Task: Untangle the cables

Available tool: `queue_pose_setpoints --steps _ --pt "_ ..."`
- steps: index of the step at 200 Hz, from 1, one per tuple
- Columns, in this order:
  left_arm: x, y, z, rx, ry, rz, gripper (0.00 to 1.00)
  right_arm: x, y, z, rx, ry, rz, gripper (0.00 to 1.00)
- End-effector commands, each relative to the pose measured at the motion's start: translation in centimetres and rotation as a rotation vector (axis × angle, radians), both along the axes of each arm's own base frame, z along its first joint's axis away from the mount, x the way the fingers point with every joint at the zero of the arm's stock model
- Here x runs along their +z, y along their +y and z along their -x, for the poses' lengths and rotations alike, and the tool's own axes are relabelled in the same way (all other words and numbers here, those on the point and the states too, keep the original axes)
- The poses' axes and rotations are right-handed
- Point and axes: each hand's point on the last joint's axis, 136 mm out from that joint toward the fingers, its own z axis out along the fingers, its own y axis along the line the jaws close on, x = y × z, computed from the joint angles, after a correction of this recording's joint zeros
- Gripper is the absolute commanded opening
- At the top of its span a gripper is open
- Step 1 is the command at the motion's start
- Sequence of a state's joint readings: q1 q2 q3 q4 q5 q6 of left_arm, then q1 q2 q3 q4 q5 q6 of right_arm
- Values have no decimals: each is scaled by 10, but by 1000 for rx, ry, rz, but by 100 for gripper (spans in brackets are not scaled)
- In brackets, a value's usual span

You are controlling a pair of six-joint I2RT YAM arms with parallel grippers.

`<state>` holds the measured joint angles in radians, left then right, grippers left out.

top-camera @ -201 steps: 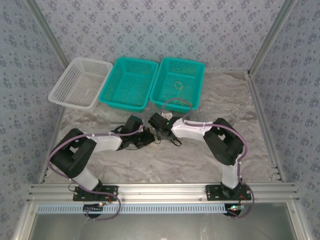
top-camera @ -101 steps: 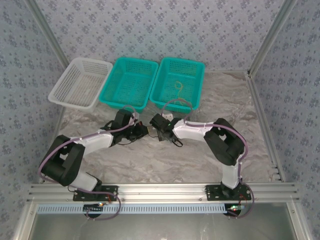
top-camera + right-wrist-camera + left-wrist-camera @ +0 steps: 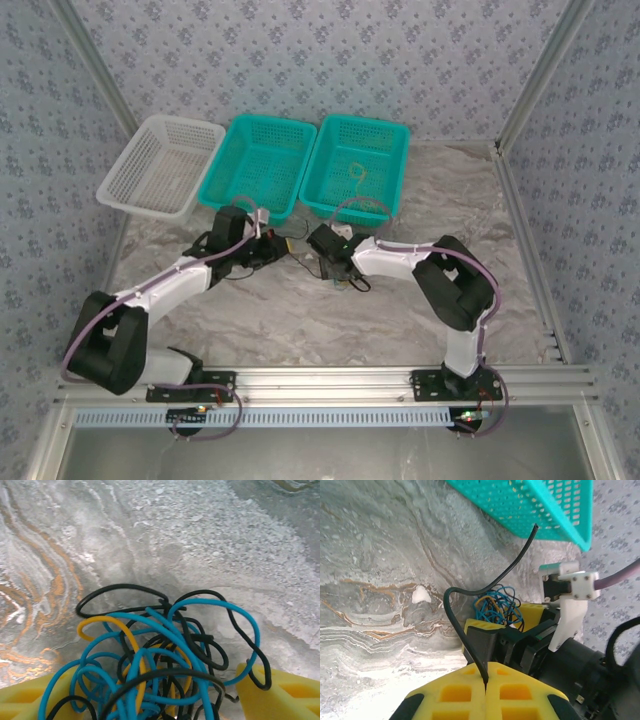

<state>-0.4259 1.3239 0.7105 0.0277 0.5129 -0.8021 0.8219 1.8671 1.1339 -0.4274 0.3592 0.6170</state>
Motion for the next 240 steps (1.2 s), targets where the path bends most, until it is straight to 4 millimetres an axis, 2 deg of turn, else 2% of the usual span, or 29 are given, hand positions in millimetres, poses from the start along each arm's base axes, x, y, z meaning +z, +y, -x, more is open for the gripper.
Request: queue_pose_setpoints --steps 1,28,52,65,98,152,240 --pt "33 6 -6 0 -92 40 0 -10 -36 11 -40 43 112 78" --pt "48 19 -9 35 -132 53 0 -9 -40 13 -44 39 115 78" --pt "55 29 -11 65 -151 54 0 -10 -39 14 -28 40 104 67" --pt "57 32 -12 76 -156 53 0 -9 -40 15 -22 40 110 65" --pt "62 46 -15 113 -163 32 0 -8 -46 16 -14 32 135 64" --pt "71 87 -28 249 -180 -48 0 -4 -61 17 14 17 227 64" --pt "92 125 -36 338 -214 -184 0 -1 -73 17 14 11 282 65"
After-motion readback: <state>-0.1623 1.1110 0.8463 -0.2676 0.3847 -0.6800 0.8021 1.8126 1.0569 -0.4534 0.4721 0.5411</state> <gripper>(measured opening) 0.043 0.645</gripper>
